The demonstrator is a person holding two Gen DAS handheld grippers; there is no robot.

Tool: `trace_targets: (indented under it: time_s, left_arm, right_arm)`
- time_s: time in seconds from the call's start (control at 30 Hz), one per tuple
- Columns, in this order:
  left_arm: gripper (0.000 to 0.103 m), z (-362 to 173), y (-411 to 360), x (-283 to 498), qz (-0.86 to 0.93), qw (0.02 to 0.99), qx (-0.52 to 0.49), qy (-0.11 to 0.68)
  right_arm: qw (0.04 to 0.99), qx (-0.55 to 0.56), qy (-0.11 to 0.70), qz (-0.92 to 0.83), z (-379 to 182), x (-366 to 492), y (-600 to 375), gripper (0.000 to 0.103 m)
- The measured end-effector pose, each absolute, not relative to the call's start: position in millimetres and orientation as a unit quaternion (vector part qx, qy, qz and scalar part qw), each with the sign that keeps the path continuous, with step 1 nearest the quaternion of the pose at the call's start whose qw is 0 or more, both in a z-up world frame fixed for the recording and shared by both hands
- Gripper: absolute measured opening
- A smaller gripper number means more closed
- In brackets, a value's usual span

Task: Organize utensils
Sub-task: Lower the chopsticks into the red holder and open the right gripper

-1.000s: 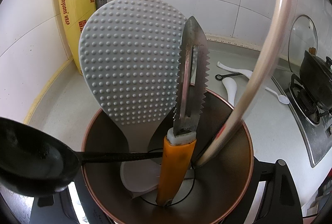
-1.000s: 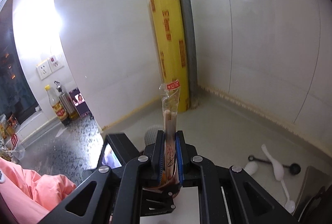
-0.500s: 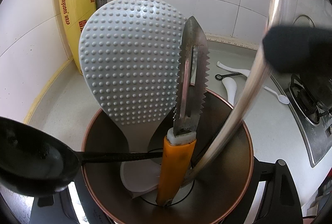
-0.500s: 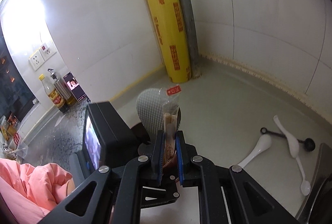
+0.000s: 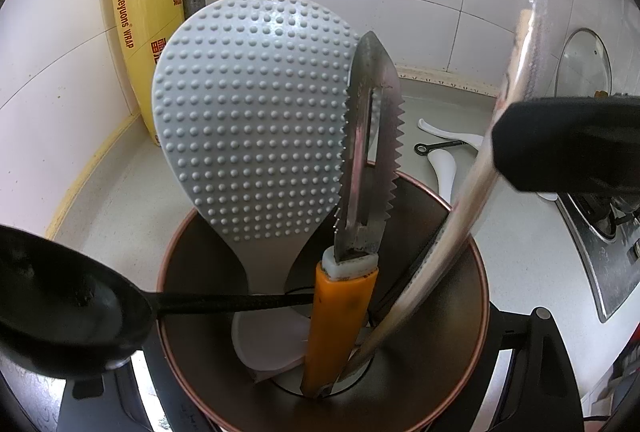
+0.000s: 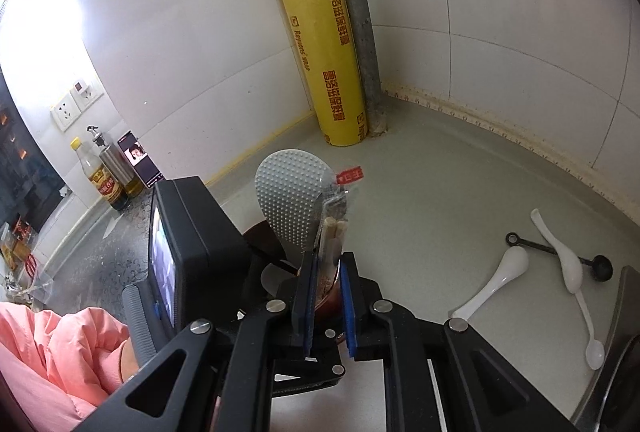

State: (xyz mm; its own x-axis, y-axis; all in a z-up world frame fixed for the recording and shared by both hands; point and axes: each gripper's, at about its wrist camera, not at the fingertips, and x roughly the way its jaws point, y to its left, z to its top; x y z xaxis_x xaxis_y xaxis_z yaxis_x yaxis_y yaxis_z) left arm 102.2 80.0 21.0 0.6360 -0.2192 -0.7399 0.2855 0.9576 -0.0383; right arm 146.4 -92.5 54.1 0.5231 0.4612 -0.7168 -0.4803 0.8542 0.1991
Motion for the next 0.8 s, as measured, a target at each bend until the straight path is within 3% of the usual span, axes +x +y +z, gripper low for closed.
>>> trace_targets:
  time_s: [0.07,0.13,0.5,0.57,0.6,0.63,0.8]
  left_arm:
    - [0.090,21.2,79.9,102.1,-0.139,0.903,0.041,0.403]
    - [0.090,21.3,80.0,102.1,-0.140,0.903,0.041,0.403]
    - [0.090,21.1,80.4,102.3,-0.140,0.903,0.042,0.403]
    - [0.090,21.2,80.2,102.2,-0.140,0.903,0.042,0.403]
    - [0.090,21.1,80.4,102.3,-0.140,0.903,0.042,0.403]
    - [0.090,21.1,80.4,102.4,-0.140,0.903,0.042,0.403]
    - [0.090,21.1,80.4,102.2,-0.140,0.903,0.042,0.403]
  right_arm:
    - [0.874,-0.013,0.405,0.268,56.6,144.8,-93.7,0.016]
    - [0.876,-0.011,0.403,0.266,58.4,143.2,-96.7,0.027]
    - [0.888,0.032,0.406,0.213,54.0,143.1,-138.2,0.029]
    - [0.886,0.049,0.423,0.184,41.8,145.5,-152.1,0.039]
    - [0.884,0.055,0.431,0.171,36.2,146.9,-157.9,0.054]
    - [0.882,0.062,0.441,0.152,28.7,147.8,-165.2,0.063]
    - [0.865,0.090,0.487,0.079,-3.6,150.9,-197.7,0.068]
